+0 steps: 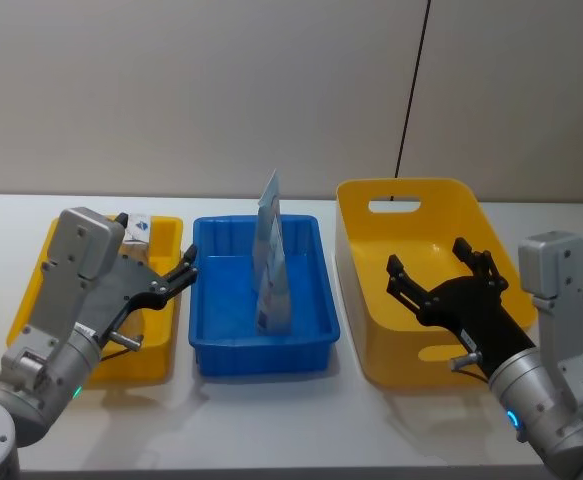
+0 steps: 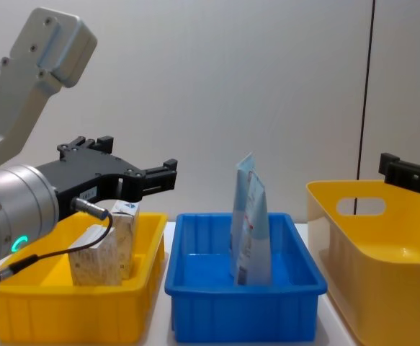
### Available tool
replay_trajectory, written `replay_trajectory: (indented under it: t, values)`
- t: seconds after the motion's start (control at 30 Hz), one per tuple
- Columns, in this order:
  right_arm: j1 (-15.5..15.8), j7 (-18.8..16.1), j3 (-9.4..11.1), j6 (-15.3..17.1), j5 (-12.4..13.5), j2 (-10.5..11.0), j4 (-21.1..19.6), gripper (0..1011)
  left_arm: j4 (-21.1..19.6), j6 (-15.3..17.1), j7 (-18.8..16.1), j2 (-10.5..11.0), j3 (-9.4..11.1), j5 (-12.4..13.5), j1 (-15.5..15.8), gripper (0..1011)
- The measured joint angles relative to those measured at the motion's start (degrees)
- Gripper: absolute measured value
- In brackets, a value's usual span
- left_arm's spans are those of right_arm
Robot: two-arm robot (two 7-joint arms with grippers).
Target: Bimanual collaborative sorting of washing and personal care products
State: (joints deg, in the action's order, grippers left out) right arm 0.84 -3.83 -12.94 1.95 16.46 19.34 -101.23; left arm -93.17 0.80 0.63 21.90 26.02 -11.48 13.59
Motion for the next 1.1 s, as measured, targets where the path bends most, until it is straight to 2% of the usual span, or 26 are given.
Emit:
replay_trajectory:
  t: [1.1]
  values:
    - [0.00,0.00,0.00,0.00,0.00,0.00,0.00,1002,0.00,0.00,0.00,0.00,0.00,0.00,0.00,1001]
